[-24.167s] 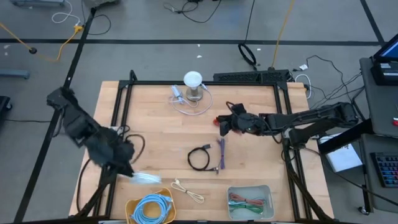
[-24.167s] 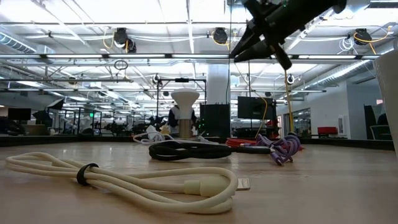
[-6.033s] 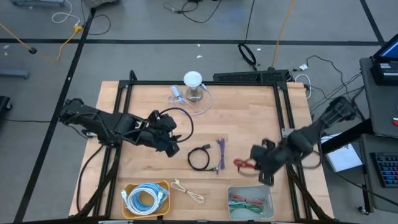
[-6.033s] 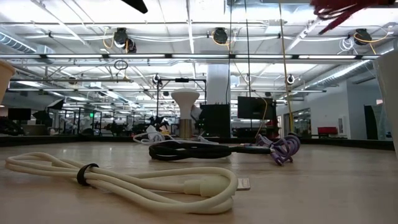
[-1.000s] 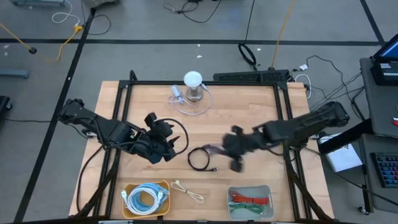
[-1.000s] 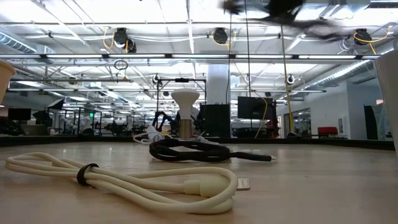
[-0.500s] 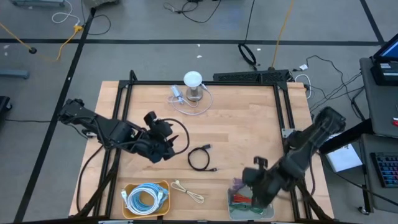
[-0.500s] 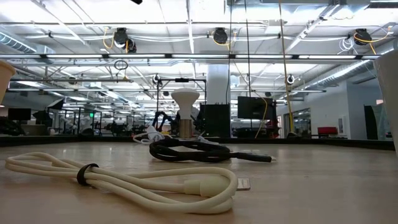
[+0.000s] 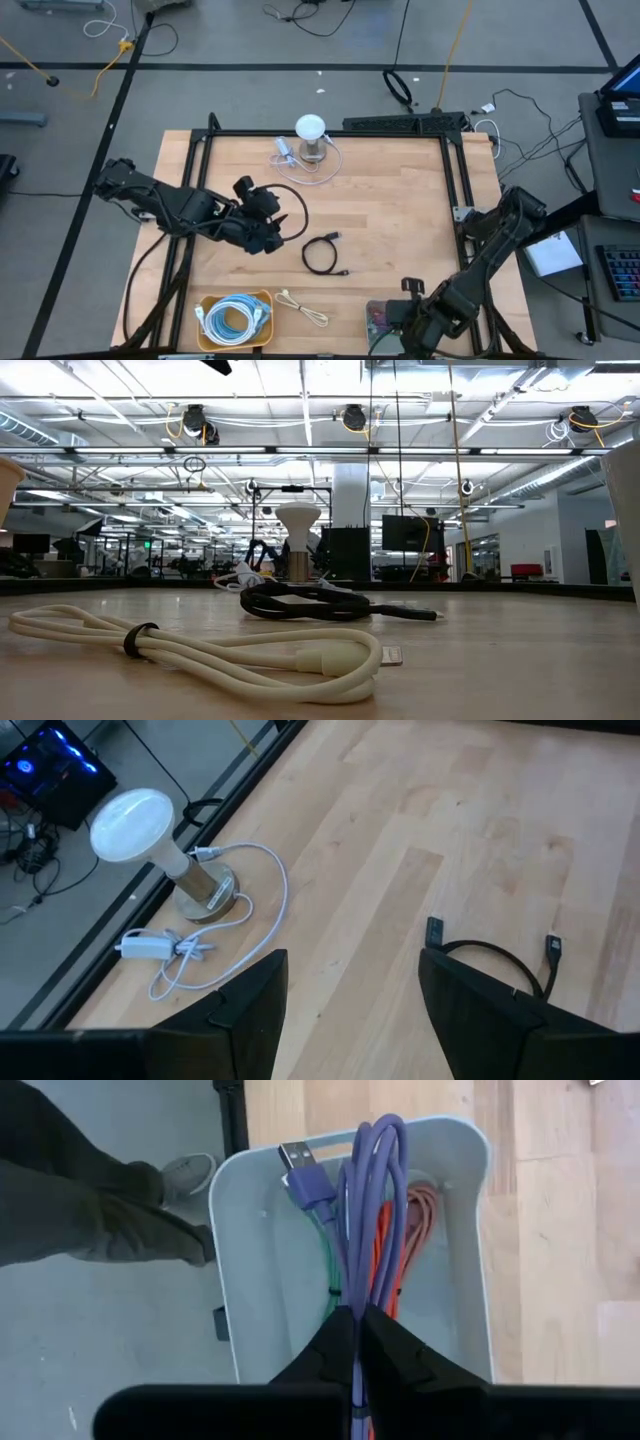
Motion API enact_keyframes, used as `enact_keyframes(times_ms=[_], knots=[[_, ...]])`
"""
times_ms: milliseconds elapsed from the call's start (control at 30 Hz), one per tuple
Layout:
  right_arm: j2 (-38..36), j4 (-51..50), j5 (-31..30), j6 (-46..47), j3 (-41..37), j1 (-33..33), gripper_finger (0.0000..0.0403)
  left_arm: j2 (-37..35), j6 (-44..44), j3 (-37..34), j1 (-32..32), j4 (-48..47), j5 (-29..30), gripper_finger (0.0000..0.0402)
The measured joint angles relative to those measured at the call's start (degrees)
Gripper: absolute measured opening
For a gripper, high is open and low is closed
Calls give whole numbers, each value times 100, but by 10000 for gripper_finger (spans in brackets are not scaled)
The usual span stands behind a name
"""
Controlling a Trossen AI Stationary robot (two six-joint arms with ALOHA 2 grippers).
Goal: Pick & Place USB Port
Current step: Put the purple charger cable into the gray bin, then put the black HDMI cable into the orange bin
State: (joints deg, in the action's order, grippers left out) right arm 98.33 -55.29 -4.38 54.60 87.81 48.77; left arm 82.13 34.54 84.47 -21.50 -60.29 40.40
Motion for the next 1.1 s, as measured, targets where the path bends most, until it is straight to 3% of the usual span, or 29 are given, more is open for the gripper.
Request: enact_keyframes(times_ms=[667,1100], knots=[[8,525,493,-286,1,11,3,0,-17,0,1,2,-2,230],[8,824,580,-37,-27,9,81,0,-10,0,-11,2,-2,230]])
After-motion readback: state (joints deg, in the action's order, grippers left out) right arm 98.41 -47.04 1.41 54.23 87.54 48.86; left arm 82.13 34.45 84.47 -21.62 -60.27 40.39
